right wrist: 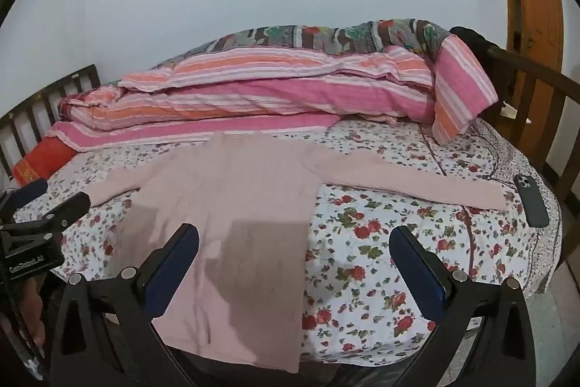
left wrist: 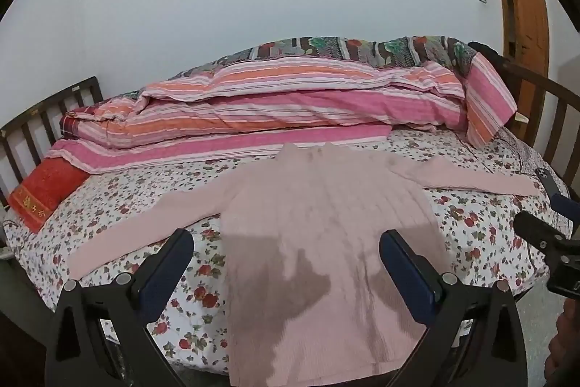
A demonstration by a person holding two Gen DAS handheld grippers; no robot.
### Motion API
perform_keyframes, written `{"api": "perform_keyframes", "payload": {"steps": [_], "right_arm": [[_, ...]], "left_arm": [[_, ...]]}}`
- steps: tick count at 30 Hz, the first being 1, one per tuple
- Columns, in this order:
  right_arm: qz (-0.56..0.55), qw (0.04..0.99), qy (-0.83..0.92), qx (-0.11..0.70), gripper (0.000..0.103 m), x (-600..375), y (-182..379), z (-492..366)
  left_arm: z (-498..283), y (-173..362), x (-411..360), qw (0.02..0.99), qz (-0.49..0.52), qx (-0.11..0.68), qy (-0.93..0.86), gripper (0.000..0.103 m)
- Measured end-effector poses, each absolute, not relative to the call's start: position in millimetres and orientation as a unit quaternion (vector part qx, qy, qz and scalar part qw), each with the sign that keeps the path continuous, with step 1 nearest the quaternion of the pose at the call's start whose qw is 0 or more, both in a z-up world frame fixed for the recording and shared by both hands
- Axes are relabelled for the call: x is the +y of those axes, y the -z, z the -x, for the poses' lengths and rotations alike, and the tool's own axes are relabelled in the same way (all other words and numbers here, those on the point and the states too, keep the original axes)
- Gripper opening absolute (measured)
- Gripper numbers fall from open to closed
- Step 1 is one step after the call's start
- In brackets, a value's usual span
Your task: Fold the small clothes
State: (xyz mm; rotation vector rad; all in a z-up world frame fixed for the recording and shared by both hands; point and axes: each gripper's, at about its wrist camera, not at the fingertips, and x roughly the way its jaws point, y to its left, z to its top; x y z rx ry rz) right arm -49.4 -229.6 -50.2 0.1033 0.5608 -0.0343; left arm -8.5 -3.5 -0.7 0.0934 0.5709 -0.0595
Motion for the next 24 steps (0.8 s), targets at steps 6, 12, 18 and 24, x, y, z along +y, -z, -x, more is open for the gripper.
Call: {"api": "perform_keyframes", "payload": {"steps": [6, 12, 18, 24], "right_arm": [[-0.045, 0.963, 0.014, 0.266, 0.103, -232.2, 46.1, 55.7], [-0.049, 0.963, 0.025, 0.265, 0.103, -235.4, 52.2, 54.3], [-0.052, 0.966, 0.022, 0.253, 0.103, -232.2, 47.8, 58.6], [-0.042, 0.969, 0.011, 0.244, 0.103, -221.0, 42.1, 61.2]], "left_arm": [[11.4, -3.7, -3.5, 0.959, -0.046, 0.279, 0.02, 0.103], [10.5, -4.5, 1.2, 0.959, -0.04, 0.278, 0.032, 0.103], [14.8, -6.1, 7.3, 0.961, -0.02, 0.272, 0.049, 0.103], [12.6, -2.9, 12.8, 0.959, -0.002, 0.28, 0.049, 0.103]]}}
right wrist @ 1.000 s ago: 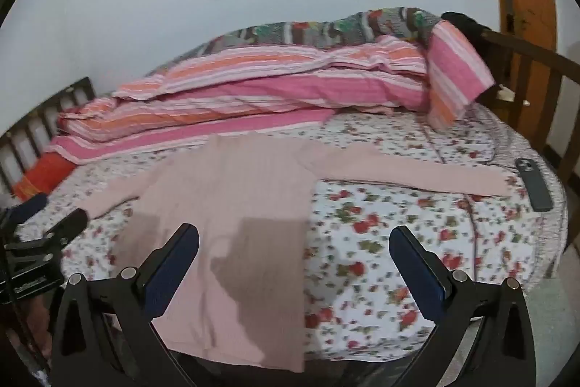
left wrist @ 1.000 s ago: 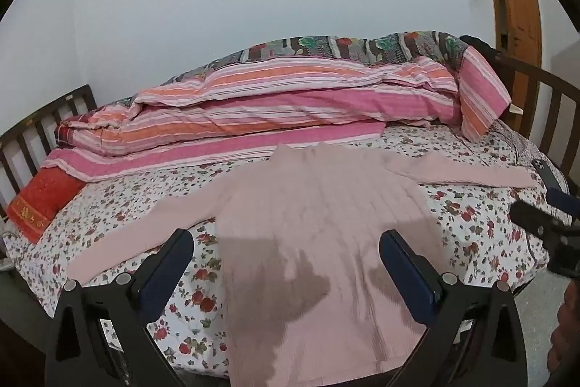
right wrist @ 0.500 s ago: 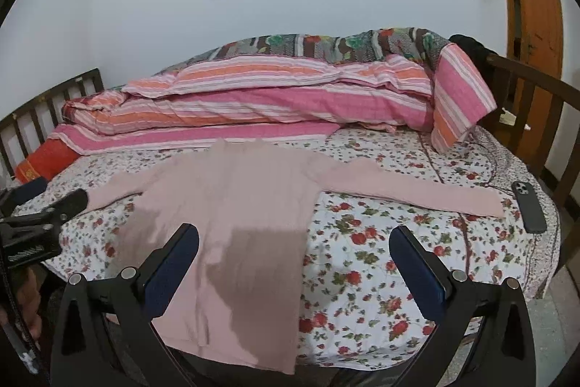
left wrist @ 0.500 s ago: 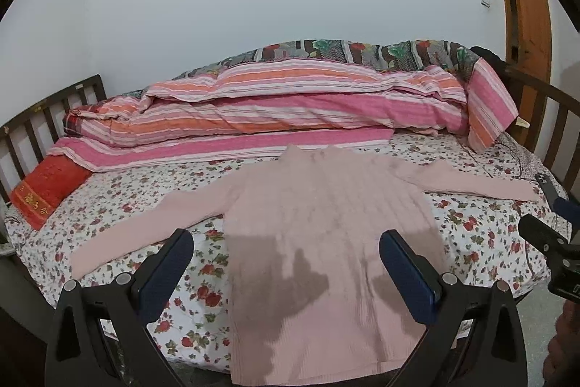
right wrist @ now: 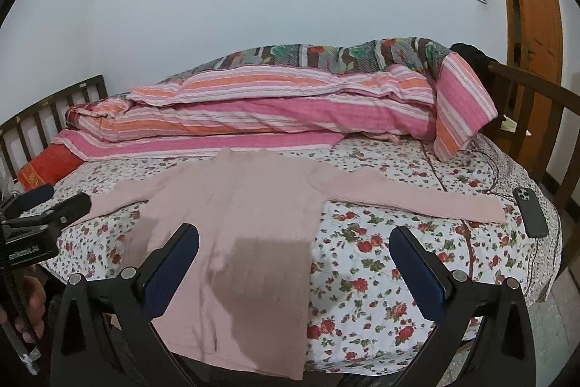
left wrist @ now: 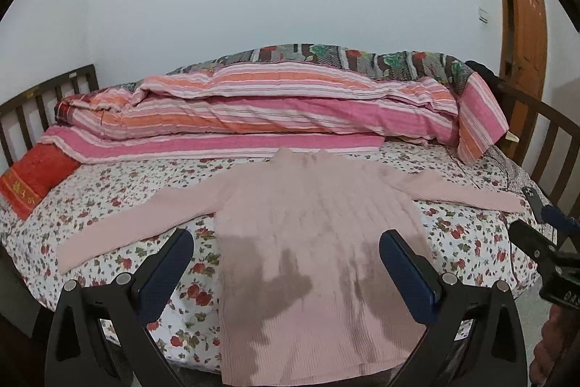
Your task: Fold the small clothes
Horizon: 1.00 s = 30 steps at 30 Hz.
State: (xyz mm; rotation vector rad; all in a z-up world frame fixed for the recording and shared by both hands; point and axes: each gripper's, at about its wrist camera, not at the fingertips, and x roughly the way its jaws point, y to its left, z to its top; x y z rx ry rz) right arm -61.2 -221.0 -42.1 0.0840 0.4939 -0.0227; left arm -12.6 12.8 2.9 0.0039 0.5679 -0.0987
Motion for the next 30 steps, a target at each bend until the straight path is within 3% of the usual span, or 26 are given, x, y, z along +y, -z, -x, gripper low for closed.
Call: {"api": "perform_keyframes", "payload": {"steps": [30], "right_arm": [[-0.02, 0.969, 0.027, 0.244, 0.103, -209.7, 48.4, 55.7]], "left_arm": [[5.9, 6.6, 23.2, 0.954, -0.009, 0.3, 0.01, 0.103]]}}
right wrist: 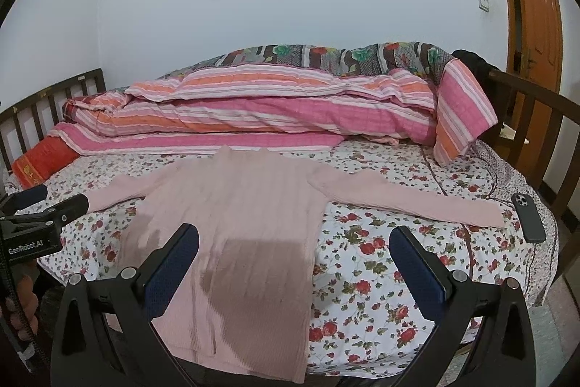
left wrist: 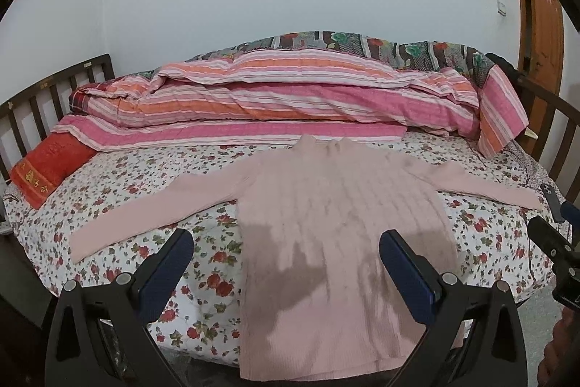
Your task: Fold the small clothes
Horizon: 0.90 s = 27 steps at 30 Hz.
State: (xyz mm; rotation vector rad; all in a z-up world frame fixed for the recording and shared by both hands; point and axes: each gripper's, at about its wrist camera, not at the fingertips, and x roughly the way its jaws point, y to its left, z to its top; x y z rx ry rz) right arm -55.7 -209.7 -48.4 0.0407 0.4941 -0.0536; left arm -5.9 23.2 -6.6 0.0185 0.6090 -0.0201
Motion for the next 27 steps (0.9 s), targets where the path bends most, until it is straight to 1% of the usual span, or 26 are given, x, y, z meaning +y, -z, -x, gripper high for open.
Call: {"api": "perform_keyframes", "payload": {"steps": [13, 20, 27], "right_arm": [[-0.007, 0.962, 0.063, 0.267, 0.103, -207.8, 54.8, 44.1], [0.003, 0.963, 0.07, 0.261, 0.103, -202.7, 58.0, 39.0], [0.017, 0.963, 0.075, 0.26, 0.103, -193.1, 61.4, 21.8]], "left_arm": [[-0.3, 11.9, 24.7, 0.954, -0.016, 0.3, 0.001, 0.103], [-7.6, 14.8, 25.8, 0.954, -0.017, 0.298, 0.006, 0.103], [-26.4, 32.3, 42.8, 0.951, -0.002, 0.308, -0.005, 0.103]]}}
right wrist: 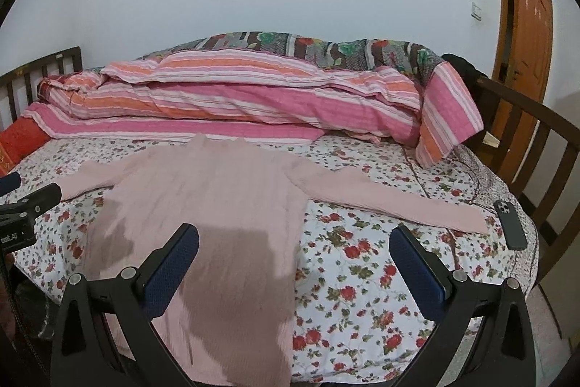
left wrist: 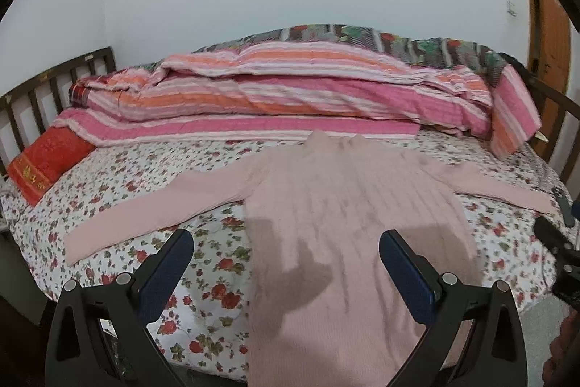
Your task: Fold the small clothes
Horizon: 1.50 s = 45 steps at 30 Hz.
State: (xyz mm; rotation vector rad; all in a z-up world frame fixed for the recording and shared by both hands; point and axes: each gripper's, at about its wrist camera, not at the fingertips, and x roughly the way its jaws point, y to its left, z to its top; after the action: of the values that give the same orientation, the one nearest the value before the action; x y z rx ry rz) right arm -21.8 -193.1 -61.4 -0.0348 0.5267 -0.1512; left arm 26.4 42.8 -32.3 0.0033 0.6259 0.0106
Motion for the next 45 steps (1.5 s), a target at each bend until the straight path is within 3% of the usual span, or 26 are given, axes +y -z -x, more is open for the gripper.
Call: {"api": "perform_keyframes", "payload": {"steps": [9, 12, 17, 20, 22, 29, 33, 35, 37, 39, 45], "right_arm": [[0.005, 0.957, 0.028, 0.29, 0.103, -176.3, 90.3, -21.6], [-0.015, 0.954, 0.009, 0.3, 0.103, -174.5, 101.3, -36.2], [-0.035, 0.95, -0.015, 0.31, 0.103, -170.6, 116.6, -54.3], [-0.028, 0.949, -0.011, 0.313, 0.103, -168.0, 123.1, -63.8], [-0.03, 0.948, -0.012, 0.318, 0.103, -167.7, 127.5, -69.2], [-0.04, 0.938, 0.006, 0.343, 0.103, -166.1, 141.5, -86.3], [-0.044, 0.945, 0.01, 0.325, 0.103, -164.7, 131.9, -84.8], [-0.048, 0.945, 0.01, 0.323, 0.103, -165.8, 126.1, -87.2], [-0.051, 0.948, 0.012, 0.314, 0.103, -167.5, 119.7, -87.7], [-0.051, 0.951, 0.017, 0.304, 0.103, -169.4, 114.8, -87.0], [-0.041, 0.959, 0.032, 0.28, 0.103, -179.2, 103.1, -82.3]], "left_arm": [[-66.5, 94.2, 110.1, 0.931, 0.098, 0.351, -0.026, 0.103], [-77.9, 112.9, 137.3, 0.924, 0.126, 0.361, -0.026, 0.096], [-90.6, 133.4, 191.2, 0.915, 0.171, 0.362, -0.06, 0.096], [-90.6, 143.0, 230.8, 0.909, 0.228, 0.339, -0.082, 0.086], [-91.2, 149.4, 255.7, 0.905, 0.258, 0.325, -0.093, 0.074], [-91.2, 176.0, 333.8, 0.871, 0.366, 0.292, -0.148, 0.069], [-94.0, 188.9, 368.4, 0.85, 0.422, 0.274, -0.157, 0.054], [-95.2, 188.0, 377.9, 0.848, 0.424, 0.266, -0.174, 0.047], [-99.7, 187.6, 386.4, 0.843, 0.419, 0.272, -0.198, 0.025], [-104.2, 187.5, 393.4, 0.837, 0.415, 0.283, -0.215, 0.012], [-112.2, 152.6, 380.8, 0.864, 0.355, 0.276, -0.226, 0.007]]}}
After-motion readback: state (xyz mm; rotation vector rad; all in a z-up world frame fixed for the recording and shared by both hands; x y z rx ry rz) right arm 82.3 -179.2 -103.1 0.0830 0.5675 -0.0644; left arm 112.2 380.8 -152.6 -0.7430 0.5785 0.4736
